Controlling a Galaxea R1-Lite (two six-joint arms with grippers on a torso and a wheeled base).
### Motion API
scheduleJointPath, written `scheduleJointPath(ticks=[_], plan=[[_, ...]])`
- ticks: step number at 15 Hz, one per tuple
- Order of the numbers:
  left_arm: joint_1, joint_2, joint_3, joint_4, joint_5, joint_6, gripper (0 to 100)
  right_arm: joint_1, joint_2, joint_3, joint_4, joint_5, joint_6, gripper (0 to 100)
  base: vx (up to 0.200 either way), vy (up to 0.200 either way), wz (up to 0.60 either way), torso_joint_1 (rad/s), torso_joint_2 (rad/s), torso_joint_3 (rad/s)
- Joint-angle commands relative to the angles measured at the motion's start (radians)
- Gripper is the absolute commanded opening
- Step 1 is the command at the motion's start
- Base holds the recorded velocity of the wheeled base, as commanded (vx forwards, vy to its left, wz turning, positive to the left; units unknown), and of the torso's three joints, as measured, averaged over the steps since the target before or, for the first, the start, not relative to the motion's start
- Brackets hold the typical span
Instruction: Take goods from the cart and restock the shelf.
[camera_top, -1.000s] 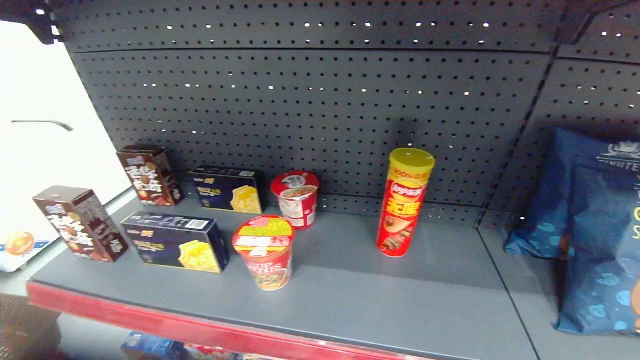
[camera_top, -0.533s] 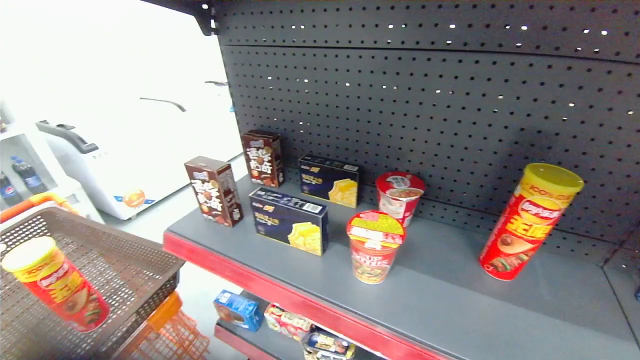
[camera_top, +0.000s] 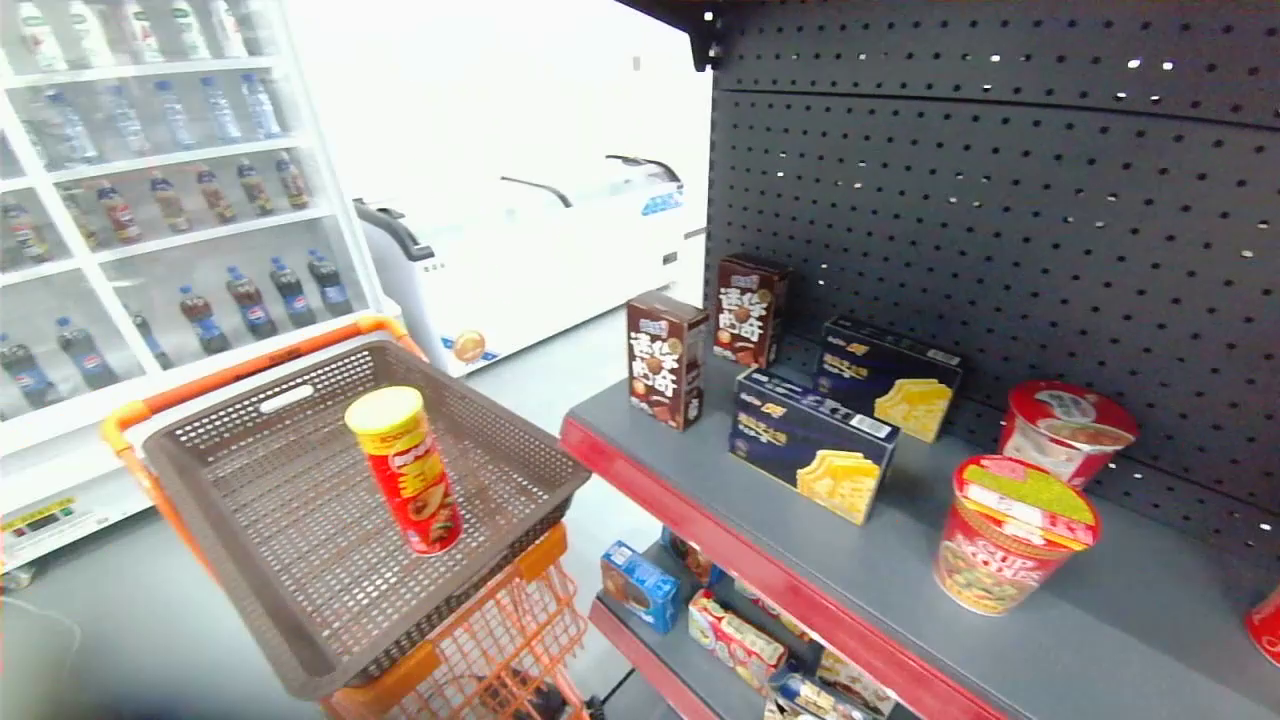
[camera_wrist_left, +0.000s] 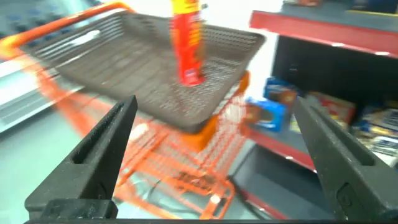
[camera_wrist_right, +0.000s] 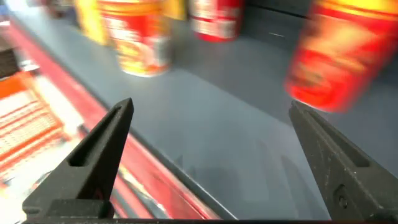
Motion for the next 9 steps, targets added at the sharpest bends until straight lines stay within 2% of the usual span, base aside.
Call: scheduleJointPath(ticks=[1, 7, 8, 9], plan=[[0.0, 0.001, 0.0, 0.0, 0.0, 0.0, 100, 0.001, 0.001, 0.0, 0.0, 0.0, 0.0, 100, 0.0, 0.0, 0.0, 0.0, 0.0, 0.0], [0.0, 0.0, 0.0, 0.0, 0.0, 0.001, 100, 0.0, 0.001, 0.0, 0.0, 0.0, 0.0, 100, 0.0, 0.0, 0.0, 0.0, 0.0, 0.0], [0.003, 0.0, -0.017, -0.005, 0.026, 0.012, 100, 0.0, 0.001, 0.0, 0.0, 0.0, 0.0, 100, 0.0, 0.0, 0.0, 0.0, 0.0, 0.0], [0.001, 0.009, -0.063, 0.0, 0.028, 0.035, 100, 0.0, 0.001, 0.0, 0.0, 0.0, 0.0, 100, 0.0, 0.0, 0.0, 0.0, 0.0, 0.0]])
